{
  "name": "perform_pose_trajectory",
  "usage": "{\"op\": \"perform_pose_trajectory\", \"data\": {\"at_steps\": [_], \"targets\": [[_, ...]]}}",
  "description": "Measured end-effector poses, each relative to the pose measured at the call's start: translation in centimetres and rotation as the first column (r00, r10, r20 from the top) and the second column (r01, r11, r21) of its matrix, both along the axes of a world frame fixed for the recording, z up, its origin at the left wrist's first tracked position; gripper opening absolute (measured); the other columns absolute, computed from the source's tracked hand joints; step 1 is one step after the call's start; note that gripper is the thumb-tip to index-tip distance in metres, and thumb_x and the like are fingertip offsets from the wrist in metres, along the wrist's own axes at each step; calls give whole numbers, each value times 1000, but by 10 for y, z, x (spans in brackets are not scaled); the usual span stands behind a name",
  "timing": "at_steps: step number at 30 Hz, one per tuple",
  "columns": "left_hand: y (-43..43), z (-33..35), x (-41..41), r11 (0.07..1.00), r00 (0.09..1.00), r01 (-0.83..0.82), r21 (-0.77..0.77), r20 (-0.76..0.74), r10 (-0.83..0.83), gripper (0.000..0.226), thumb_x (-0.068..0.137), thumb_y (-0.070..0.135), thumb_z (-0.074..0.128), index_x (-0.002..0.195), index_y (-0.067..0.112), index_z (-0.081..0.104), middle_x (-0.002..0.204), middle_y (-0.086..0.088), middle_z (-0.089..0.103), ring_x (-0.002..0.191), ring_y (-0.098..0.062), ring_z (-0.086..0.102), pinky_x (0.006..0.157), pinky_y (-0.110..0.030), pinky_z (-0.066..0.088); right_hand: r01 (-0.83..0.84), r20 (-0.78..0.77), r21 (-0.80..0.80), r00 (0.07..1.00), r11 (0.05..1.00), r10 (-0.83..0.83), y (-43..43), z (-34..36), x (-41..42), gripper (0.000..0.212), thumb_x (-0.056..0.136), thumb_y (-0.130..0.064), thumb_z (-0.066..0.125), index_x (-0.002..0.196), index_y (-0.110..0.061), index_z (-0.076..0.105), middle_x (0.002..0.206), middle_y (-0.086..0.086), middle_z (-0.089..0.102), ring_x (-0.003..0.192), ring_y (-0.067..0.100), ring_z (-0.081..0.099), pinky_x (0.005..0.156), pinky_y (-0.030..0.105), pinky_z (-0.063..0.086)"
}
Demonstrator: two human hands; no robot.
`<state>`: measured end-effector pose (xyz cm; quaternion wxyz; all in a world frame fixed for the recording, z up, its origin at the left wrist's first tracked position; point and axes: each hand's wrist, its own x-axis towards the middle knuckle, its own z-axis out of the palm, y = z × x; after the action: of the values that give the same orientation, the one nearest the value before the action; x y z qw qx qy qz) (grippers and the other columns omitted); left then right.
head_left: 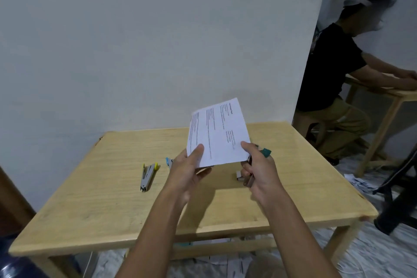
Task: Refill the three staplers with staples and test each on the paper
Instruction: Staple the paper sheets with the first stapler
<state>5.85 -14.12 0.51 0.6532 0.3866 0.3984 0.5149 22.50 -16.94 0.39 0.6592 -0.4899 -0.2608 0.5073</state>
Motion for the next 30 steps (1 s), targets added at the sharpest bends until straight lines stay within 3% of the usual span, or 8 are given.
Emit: {"op": "perform_pose_trajectory", "data": {"at_steps": [4,7,9,14,17,23,27,30], "targets": [[7,10,-8,996,998,-63,64,6,63,29,96,25,61,122,14,62,112,-8,73,101,-25,67,78,-35,55,-26,85,-15,996,1000,27,-1,-9,2,19,81,-31,77,88,-17,65,75,6,44,42,10,29,51,29,25],[5,17,-3,996,960,-80,33,271,69,29,95,26,61,119,10,64,109,-7,73,97,-23,70,83,-36,56,-23,50,-4,998,1000,23,-2,-11,-4,18,83,-28,75,93,-16,66,84,6,49,44,10,29,53,27,27],[-2,17,5,998,946,-52,25,322,41,24,95,28,61,111,10,64,99,-7,71,87,-20,71,78,-34,58,15,-3,-1,1000,1000,-15,-2,-11,-10,13,85,-25,74,91,-16,67,80,3,50,44,10,29,52,26,28],[-15,1,23,997,998,14,80,65,-19,13,93,19,65,97,8,69,87,-10,75,79,-22,69,71,-33,54,16,127,-13,992,1000,-14,-5,-16,-22,18,86,-33,73,86,-16,66,52,-5,40,42,10,33,47,26,27],[-10,-1,20,994,1000,-20,104,-4,21,15,93,17,64,100,4,70,85,-10,74,75,-20,68,68,-31,54,-58,223,-3,973,998,57,-9,-16,-18,24,86,-37,70,88,-13,67,56,-2,39,43,11,29,48,27,23],[-3,-9,17,986,991,-97,137,-82,109,26,90,25,69,101,2,71,84,-9,72,65,-18,62,70,-32,55,-329,7,-13,944,944,329,-17,-7,-9,23,89,-33,50,80,-12,52,71,2,49,44,13,30,45,26,23],[-6,-15,19,984,989,-101,149,-90,115,23,89,25,70,100,5,72,90,-12,74,71,-19,65,74,-34,57,-485,4,15,874,874,485,-23,-9,-7,32,86,-37,59,101,-10,54,78,4,48,53,15,39,51,30,34],[-9,-16,21,983,991,-109,144,-66,120,22,89,22,70,102,4,72,95,-14,75,76,-20,67,72,-31,56,-469,17,29,883,883,469,-25,-15,-9,38,90,-40,64,110,-9,58,77,4,48,56,15,45,53,29,37]]}}
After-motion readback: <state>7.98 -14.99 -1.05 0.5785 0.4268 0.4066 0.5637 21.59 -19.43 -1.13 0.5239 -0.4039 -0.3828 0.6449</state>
